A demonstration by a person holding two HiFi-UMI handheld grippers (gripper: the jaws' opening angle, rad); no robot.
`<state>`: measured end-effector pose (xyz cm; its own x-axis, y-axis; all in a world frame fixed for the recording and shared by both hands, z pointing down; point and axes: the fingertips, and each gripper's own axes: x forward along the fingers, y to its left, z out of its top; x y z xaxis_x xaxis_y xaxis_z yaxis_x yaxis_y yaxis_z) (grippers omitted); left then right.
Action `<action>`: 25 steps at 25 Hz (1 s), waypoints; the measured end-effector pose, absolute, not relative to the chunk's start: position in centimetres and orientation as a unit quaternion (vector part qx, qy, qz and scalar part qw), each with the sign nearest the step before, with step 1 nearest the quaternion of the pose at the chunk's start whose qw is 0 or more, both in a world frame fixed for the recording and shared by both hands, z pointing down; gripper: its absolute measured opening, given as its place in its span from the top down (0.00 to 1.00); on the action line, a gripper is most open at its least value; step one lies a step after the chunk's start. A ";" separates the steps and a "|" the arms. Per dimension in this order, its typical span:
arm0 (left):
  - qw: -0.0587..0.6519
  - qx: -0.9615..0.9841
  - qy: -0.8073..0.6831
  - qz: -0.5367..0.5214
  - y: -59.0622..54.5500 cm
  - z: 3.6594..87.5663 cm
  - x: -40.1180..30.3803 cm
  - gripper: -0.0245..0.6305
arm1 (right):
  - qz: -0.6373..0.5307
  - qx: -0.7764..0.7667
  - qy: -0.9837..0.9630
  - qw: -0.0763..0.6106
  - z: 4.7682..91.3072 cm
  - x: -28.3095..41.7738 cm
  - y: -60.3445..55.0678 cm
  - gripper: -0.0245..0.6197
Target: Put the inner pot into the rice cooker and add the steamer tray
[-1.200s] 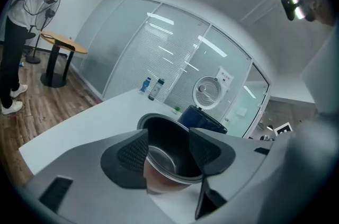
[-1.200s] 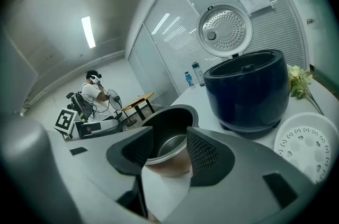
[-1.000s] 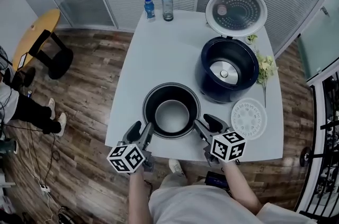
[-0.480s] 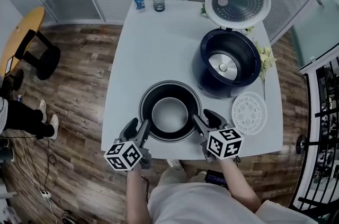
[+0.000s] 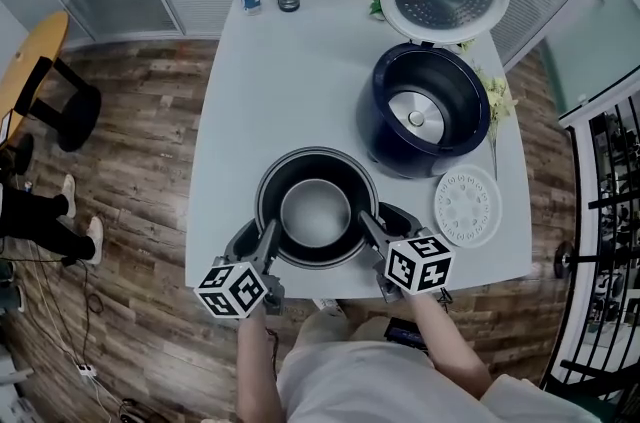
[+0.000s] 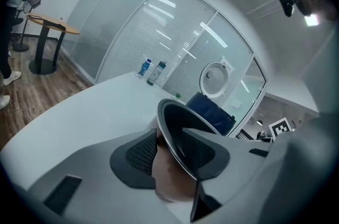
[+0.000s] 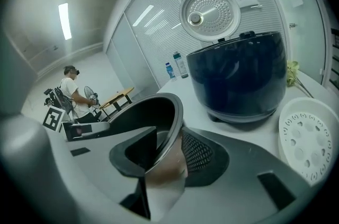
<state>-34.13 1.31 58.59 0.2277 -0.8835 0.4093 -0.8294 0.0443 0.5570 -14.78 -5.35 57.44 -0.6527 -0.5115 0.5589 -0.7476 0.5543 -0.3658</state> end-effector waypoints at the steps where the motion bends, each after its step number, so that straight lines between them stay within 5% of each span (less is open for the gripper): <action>1: 0.369 0.691 -0.621 -0.036 1.3 58.6 -34.1 0.73 | 0.298 0.365 -0.859 0.198 57.5 -14.8 -5.3 0.73; 25: 0.363 0.686 -0.628 -0.057 2.1 57.0 -34.6 0.81 | 0.294 0.360 -0.863 0.196 56.0 -14.9 -4.4 0.75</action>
